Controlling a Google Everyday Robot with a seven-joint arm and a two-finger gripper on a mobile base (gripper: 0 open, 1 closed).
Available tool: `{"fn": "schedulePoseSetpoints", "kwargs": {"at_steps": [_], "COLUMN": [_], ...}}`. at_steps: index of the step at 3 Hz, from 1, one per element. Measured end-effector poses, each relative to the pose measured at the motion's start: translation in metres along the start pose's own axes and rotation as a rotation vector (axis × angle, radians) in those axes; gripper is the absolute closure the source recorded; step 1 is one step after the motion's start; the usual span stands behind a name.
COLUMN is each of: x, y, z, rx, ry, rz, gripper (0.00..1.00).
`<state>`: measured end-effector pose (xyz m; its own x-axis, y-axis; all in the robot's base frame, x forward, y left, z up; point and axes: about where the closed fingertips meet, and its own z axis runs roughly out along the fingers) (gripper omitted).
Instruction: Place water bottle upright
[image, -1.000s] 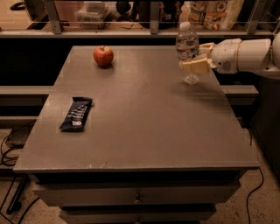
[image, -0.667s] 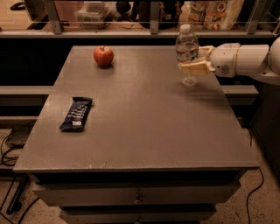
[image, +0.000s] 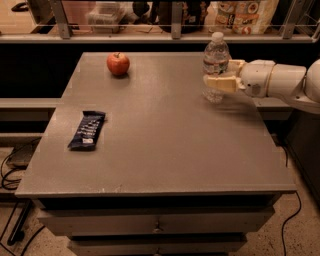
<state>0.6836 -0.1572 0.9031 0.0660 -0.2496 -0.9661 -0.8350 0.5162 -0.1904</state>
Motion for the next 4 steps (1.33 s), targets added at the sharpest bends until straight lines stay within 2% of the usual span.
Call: {"fn": "schedulePoseSetpoints", "kwargs": {"at_steps": [2,3,4], "x": [0.0081,0.0087,0.0087], "y": [0.0010,0.0009,0.0010], "z": [0.0016,0.0025,0.0026], "rx": [0.012,0.011,0.010], "ry": [-0.043,-0.045,-0.045], "rz": [0.025,0.027,0.027], "gripper": [0.04,0.00,0.00]}}
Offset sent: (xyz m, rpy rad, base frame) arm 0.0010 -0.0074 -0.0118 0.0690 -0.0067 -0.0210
